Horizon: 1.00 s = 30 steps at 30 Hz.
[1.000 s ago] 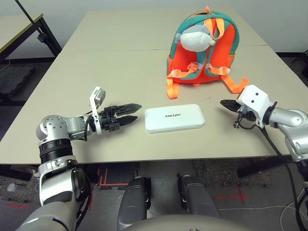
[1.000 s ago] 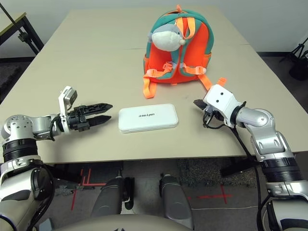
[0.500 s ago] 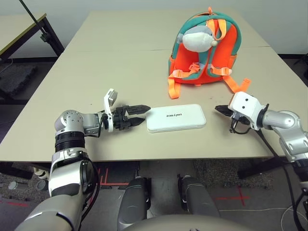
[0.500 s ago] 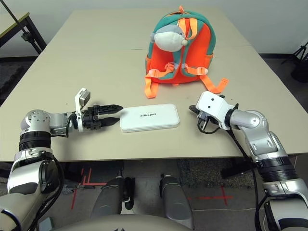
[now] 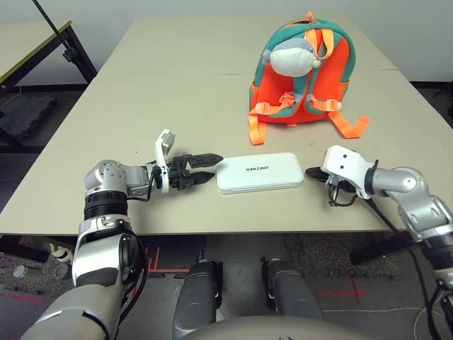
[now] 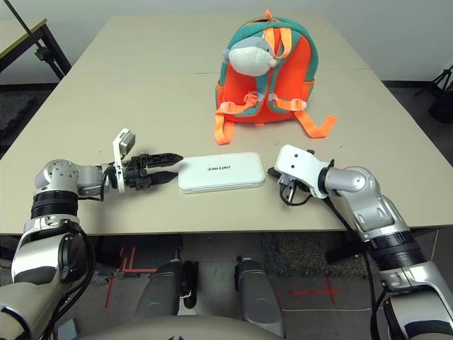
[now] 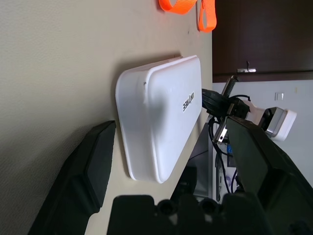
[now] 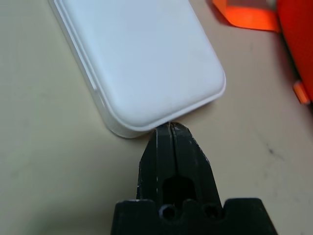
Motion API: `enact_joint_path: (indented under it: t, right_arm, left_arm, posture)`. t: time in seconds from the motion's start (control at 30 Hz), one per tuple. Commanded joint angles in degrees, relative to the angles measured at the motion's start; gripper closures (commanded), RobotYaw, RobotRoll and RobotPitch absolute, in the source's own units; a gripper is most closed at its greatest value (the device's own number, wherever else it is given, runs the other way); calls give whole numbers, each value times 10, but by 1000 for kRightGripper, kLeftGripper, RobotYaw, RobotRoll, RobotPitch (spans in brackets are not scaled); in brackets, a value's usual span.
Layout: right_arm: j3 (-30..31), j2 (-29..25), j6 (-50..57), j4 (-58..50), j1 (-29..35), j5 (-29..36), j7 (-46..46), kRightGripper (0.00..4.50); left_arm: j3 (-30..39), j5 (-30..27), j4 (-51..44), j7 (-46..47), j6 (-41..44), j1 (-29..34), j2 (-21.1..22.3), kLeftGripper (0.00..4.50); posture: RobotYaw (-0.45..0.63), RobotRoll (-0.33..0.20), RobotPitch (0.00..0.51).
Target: Put the pencil case into the backpack and zip it.
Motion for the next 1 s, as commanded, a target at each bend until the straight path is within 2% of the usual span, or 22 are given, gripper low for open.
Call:
enact_joint_path:
  t: [0.03,0.93,1.0]
  right_arm:
    - [16,9,-5,7,-8,-6,6,4464]
    - [54,75,21,-12,-58,-15,7,4464]
    - [54,74,20,-11,-59,-16,7,4500]
  left_arm:
    - [-18,18,4,10,10,10,-6,0]
    - [-11,12,-36,9,35,29,-19,0]
    - [-10,11,-38,9,37,30,-20,359]
  posture:
    - [-158,0,119]
    - [-149,0,121]
    - [-147,0,120]
